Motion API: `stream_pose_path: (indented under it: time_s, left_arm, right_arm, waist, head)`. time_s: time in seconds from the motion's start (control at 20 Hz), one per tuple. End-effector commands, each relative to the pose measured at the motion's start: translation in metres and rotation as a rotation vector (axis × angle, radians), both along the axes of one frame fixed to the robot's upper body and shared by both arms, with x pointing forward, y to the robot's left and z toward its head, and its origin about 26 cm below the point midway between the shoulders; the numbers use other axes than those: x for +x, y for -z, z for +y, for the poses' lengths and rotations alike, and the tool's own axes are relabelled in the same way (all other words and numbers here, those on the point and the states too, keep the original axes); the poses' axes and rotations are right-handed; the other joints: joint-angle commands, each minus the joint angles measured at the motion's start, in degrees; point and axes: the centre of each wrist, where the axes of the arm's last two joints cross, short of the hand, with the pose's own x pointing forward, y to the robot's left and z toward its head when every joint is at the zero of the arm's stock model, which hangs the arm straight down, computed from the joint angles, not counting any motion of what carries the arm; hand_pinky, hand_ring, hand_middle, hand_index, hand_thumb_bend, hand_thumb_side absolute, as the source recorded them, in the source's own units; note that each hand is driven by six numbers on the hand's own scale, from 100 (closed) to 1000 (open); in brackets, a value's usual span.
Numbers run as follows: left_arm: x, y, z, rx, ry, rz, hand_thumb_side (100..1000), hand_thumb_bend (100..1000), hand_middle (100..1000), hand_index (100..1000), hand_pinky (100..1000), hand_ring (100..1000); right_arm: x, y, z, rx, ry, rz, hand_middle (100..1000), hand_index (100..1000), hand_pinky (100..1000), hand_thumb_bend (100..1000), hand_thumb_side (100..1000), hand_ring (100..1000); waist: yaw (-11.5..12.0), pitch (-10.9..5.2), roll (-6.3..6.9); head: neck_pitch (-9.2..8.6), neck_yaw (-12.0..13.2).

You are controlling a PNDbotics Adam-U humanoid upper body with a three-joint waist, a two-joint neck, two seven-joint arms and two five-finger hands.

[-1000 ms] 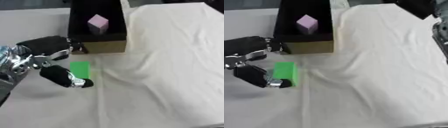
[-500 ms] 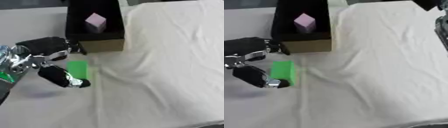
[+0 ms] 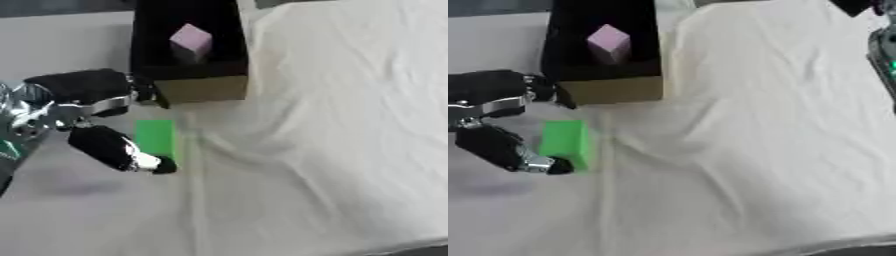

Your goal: Pick up objects on the table and place them in the box.

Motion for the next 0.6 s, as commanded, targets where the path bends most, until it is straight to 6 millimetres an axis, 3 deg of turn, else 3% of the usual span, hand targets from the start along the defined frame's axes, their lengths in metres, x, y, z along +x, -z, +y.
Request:
stream_pose_path:
  time_s: [0.05, 0.6]
  left_arm:
    - [0.002, -0.009, 0.008, -0.003, -0.022, -0.039, 765, 625, 853, 892, 849, 905]
    - [0.018, 0.002, 0.014, 0.018, -0.061, 0.000, 645, 625, 868, 895, 852, 911]
  right_arm:
    - [-0.005, -0.010, 0.000, -0.011, -0.002, -0.031, 734, 877, 849, 115, 962, 803]
    - [-0.005, -0.008, -0.001, -0.006, -0.002, -0.018, 732, 877, 849, 114, 971, 802]
  waist:
    - [0.0, -1.28, -0.03]
    - [-0.3, -1.16, -0.12]
  head:
    - [0.12, -0.3]
    - [-0.47, 0.2]
